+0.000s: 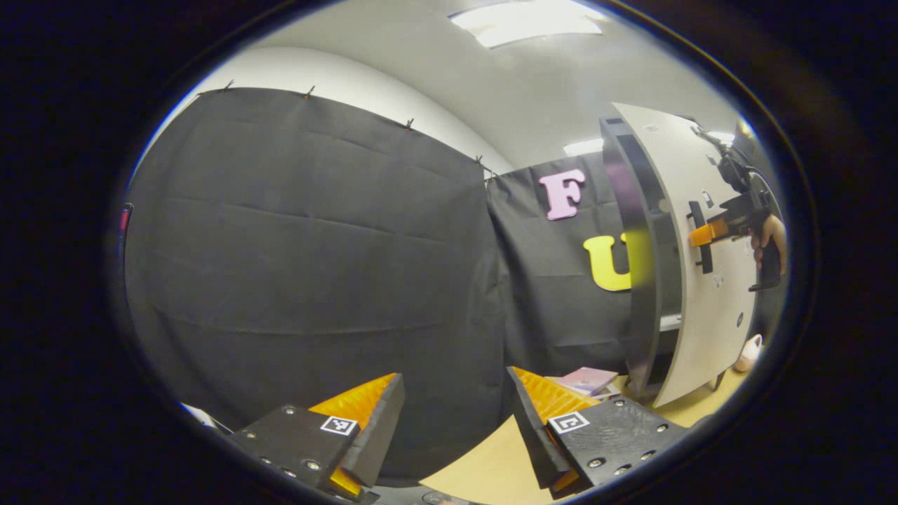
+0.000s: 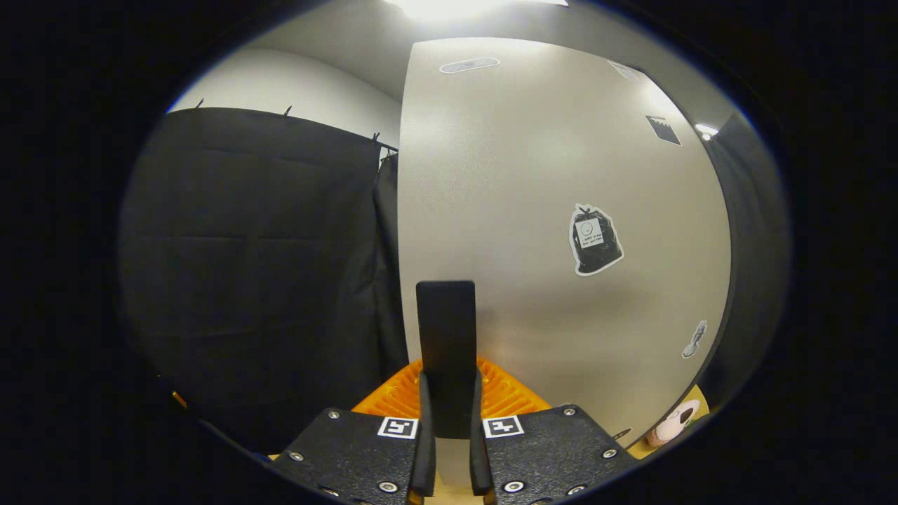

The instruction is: Open the cabinet door with the right hand, grasp the bottle in the cabinet with the left hand and place it on the coaster, then close the cabinet door with the right hand.

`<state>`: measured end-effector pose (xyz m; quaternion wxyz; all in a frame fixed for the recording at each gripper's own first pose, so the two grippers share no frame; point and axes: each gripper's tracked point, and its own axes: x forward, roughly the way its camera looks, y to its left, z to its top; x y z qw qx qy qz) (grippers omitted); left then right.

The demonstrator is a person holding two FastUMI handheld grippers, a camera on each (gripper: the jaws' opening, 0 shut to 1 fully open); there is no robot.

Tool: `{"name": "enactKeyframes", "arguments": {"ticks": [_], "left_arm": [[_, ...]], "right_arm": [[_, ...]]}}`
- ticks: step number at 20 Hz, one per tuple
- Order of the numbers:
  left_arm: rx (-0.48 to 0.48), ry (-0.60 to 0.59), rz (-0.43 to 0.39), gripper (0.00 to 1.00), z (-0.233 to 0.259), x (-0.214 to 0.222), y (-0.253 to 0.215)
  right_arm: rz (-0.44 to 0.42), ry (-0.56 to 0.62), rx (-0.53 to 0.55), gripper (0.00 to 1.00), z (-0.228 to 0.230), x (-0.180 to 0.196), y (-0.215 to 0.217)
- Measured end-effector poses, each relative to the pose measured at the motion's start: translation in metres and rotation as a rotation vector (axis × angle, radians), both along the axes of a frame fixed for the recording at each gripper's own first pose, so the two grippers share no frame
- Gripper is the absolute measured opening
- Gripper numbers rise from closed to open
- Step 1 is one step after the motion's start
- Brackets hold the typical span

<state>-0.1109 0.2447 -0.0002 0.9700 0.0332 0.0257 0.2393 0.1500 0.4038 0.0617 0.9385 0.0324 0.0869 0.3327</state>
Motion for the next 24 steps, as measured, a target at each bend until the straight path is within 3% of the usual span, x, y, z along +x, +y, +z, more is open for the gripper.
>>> {"name": "enactKeyframes", "arguments": {"ticks": [1, 3, 9, 10, 11, 15, 17, 20, 24], "left_arm": [[-0.002, -0.004, -0.016, 0.83, 0.002, 0.004, -0.007], [-0.009, -0.011, -0.053, 0.87, 0.002, 0.015, -0.023], [-0.03, -0.015, -0.148, 0.87, 0.0, 0.048, -0.063], [-0.034, -0.015, -0.162, 0.83, 0.001, 0.053, -0.069], [-0.038, -0.016, -0.174, 0.87, 0.0, 0.059, -0.074], [-0.059, -0.021, -0.228, 0.87, -0.001, 0.077, -0.097], [-0.069, -0.021, -0.256, 0.83, -0.001, 0.086, -0.11], [-0.083, -0.029, -0.307, 0.87, 0.002, 0.097, -0.134], [-0.102, -0.029, -0.382, 0.83, 0.001, 0.112, -0.17]], "right_arm": [[0.012, 0.002, 0.001, 0.19, -0.001, 0.0, -0.001], [0.035, 0.001, -0.003, 0.19, -0.002, -0.001, -0.004], [0.098, 0.015, 0.006, 0.19, -0.004, 0.005, -0.009], [0.103, 0.015, 0.004, 0.19, -0.004, 0.006, -0.009], [0.108, 0.015, 0.002, 0.19, -0.006, 0.006, -0.009], [0.13, 0.022, 0.011, 0.19, -0.007, 0.009, -0.011], [0.131, 0.025, 0.02, 0.19, -0.007, 0.008, -0.015], [0.13, 0.023, 0.025, 0.19, -0.009, 0.009, -0.022], [0.112, 0.017, 0.027, 0.19, -0.01, 0.012, -0.027]]}}
